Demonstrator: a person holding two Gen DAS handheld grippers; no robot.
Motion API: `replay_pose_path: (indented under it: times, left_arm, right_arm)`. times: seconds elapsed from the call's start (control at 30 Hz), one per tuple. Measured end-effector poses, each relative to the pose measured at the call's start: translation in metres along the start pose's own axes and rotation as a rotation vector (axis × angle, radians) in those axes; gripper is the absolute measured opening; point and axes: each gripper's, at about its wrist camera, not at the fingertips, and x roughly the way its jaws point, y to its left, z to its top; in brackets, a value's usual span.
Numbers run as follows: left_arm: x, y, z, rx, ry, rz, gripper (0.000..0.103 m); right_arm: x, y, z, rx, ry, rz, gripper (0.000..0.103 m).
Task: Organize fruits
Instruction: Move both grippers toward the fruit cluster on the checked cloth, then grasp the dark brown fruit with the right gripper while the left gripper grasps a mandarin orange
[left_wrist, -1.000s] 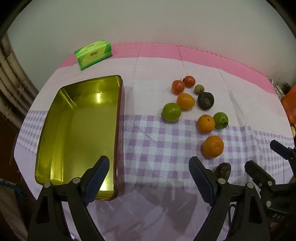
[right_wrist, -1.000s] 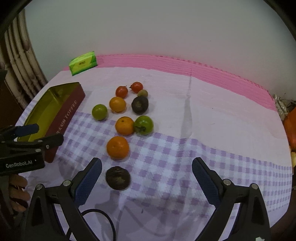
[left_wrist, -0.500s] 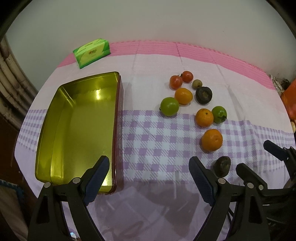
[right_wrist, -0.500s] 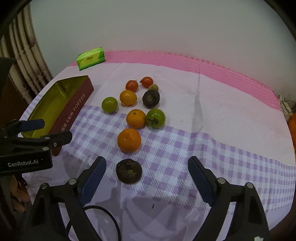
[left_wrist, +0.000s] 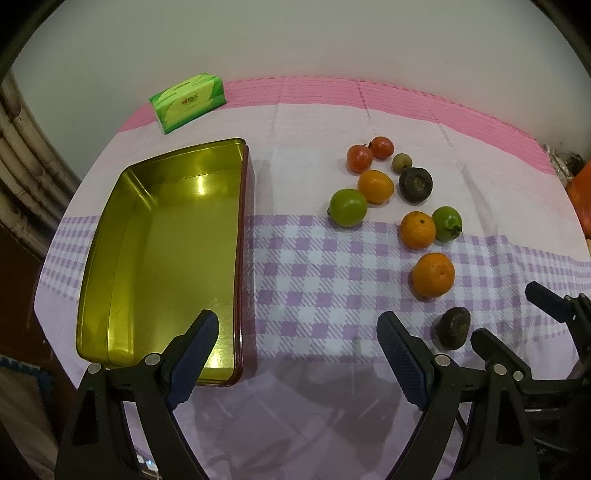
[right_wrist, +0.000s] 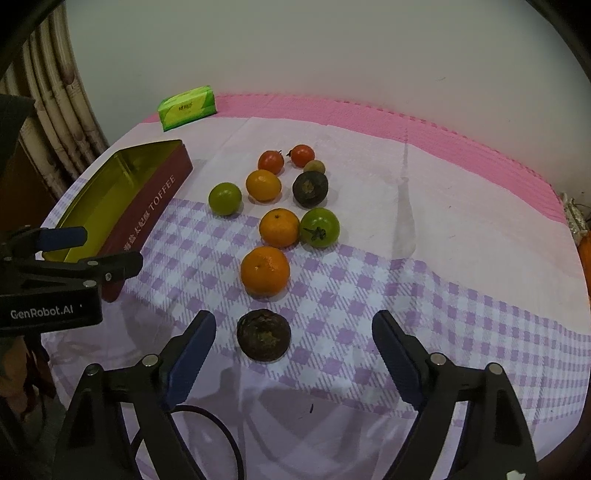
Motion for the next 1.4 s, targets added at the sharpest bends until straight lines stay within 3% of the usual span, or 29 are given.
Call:
replay_pose_path:
  times: [0.3,0.67,1.03,1.27,1.4]
  left_arm:
    - [0.000,0.000,0.001,0.001,0.001,0.007,0.088]
    - [0.003,0.003,0.003,0.007,-0.005,0.017,0.088]
    - [0.008,0.008,0.004,0.009,0.004,0.014,0.088]
    - [0.011,0.003,0.008,0.026,0.004,0.010,0.088]
    - [0.013,-0.007,0.012,0.051,0.006,-0.001,0.088]
  right_arm:
    - [0.005,-0.002,-0.002,0.010,0.018,0.006,0.082]
    - [0.013,0.002,-0.006,-0.001,0.044,0.035,0.065]
    - [0.032,0.006,-0.008,0.003,0.099,0.064,0.060]
    - [0.049,0.019,-0.010,-0.041,0.134,0.068,0.038]
    - [0.047,0.015,-0.011,-0.038,0.137,0.067,0.037]
